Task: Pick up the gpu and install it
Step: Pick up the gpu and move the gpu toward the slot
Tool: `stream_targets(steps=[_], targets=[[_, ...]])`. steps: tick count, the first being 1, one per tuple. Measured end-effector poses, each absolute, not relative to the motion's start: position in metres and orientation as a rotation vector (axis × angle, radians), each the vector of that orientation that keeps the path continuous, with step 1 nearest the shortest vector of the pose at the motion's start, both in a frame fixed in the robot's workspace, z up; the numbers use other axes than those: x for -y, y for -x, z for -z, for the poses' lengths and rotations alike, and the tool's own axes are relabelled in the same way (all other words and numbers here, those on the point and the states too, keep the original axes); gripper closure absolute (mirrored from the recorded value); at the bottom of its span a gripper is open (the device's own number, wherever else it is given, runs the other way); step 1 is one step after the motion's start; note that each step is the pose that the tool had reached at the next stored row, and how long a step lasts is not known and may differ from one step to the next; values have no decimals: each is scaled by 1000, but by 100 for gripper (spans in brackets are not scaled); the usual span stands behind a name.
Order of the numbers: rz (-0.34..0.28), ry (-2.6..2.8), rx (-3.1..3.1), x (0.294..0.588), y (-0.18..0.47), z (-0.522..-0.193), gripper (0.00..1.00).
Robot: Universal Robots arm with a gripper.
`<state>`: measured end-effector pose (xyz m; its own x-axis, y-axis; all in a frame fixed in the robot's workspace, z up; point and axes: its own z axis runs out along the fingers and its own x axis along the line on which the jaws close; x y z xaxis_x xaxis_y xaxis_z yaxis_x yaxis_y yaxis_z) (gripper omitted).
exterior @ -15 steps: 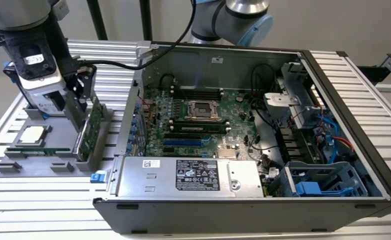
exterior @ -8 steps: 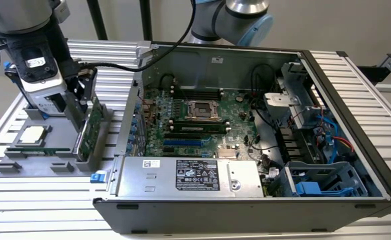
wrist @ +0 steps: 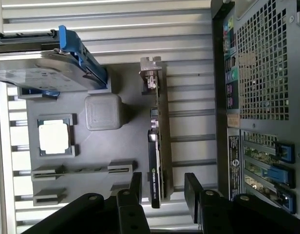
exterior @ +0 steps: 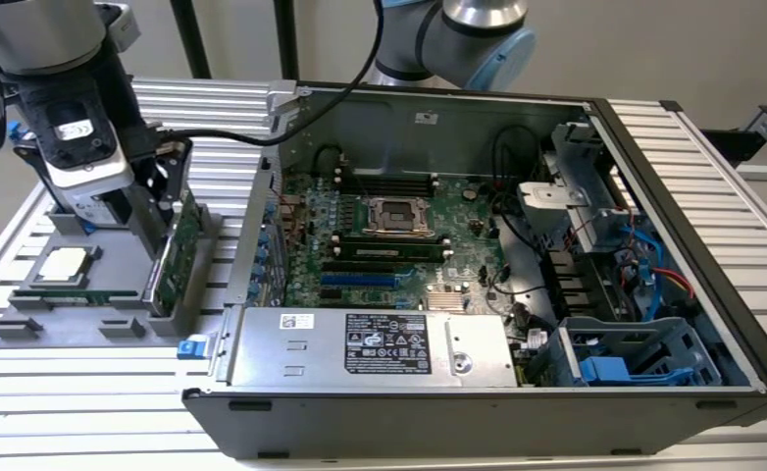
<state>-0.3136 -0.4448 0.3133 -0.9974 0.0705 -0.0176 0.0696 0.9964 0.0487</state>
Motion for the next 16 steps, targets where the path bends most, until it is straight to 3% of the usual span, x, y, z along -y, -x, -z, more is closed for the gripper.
stream_targets(steps=[16], targets=[[-75,-107,-3120,445,314,-303,0]])
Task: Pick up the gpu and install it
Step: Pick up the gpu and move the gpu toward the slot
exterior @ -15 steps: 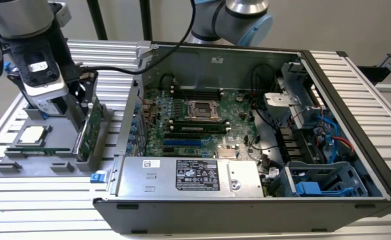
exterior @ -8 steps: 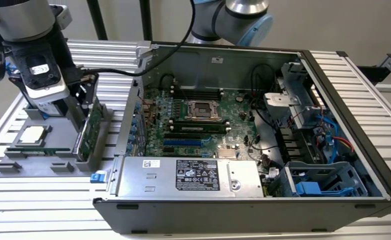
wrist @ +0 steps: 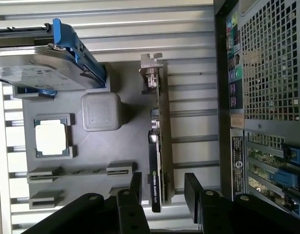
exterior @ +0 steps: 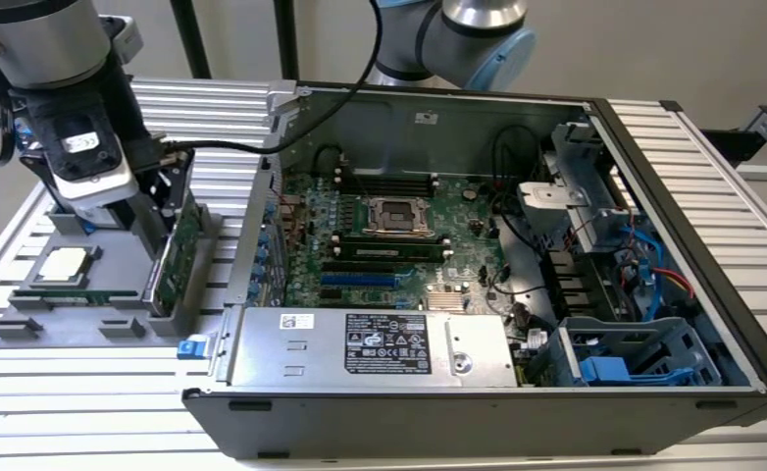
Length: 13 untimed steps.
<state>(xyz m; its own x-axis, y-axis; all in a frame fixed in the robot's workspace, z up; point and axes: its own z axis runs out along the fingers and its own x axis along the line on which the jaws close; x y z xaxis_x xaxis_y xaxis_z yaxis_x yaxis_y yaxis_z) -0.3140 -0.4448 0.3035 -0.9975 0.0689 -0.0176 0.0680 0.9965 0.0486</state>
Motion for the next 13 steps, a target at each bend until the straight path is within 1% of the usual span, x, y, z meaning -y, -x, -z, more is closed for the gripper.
stream_targets(steps=[13], targets=[[-75,-106,-3120,445,314,-299,0]])
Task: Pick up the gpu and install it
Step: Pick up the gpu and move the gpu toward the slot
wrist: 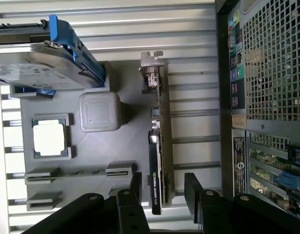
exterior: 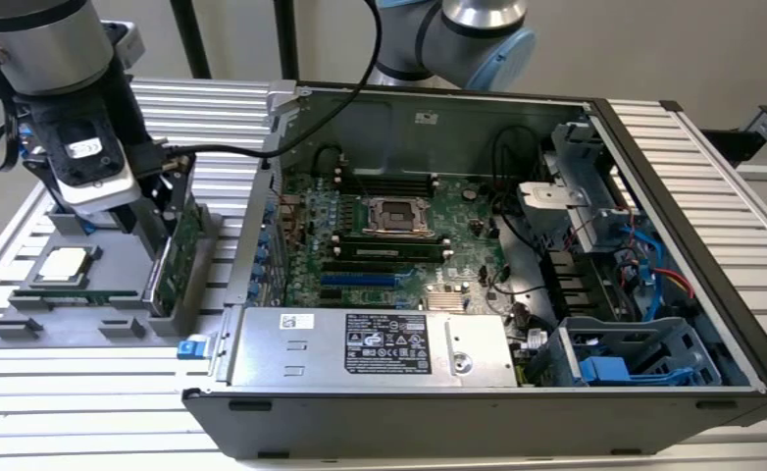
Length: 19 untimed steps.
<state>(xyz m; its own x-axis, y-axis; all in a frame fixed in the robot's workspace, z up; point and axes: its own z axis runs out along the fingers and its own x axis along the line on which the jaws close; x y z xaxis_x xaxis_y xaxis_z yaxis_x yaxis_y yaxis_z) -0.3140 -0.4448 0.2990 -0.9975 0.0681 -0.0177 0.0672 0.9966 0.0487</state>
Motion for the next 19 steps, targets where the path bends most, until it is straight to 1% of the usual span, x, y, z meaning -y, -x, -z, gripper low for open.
stream_targets(steps=[19], targets=[[-75,-106,-3120,445,314,-293,0]])
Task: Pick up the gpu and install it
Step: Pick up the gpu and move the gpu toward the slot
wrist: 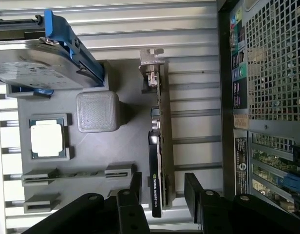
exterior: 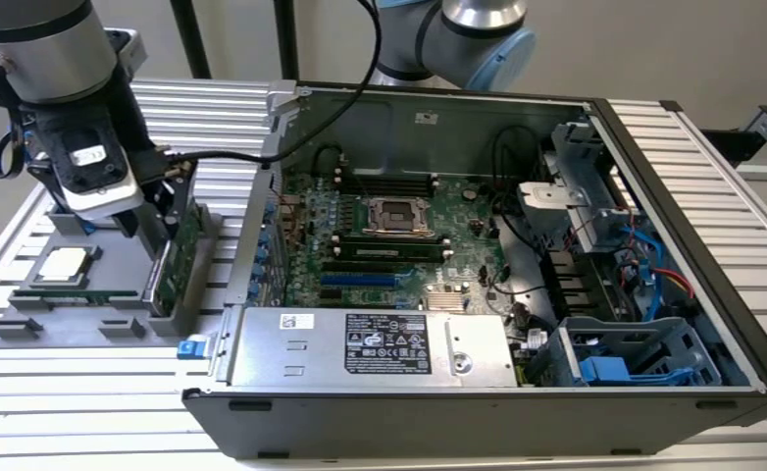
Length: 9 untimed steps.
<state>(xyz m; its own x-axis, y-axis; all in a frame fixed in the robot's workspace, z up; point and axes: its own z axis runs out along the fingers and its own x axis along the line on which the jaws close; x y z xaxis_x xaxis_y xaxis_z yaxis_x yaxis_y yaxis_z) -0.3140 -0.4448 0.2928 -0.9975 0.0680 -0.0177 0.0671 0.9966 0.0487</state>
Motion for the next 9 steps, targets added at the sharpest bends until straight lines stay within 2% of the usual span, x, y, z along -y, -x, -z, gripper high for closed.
stream_targets(steps=[9], targets=[[-75,-106,-3120,445,314,-289,0]])
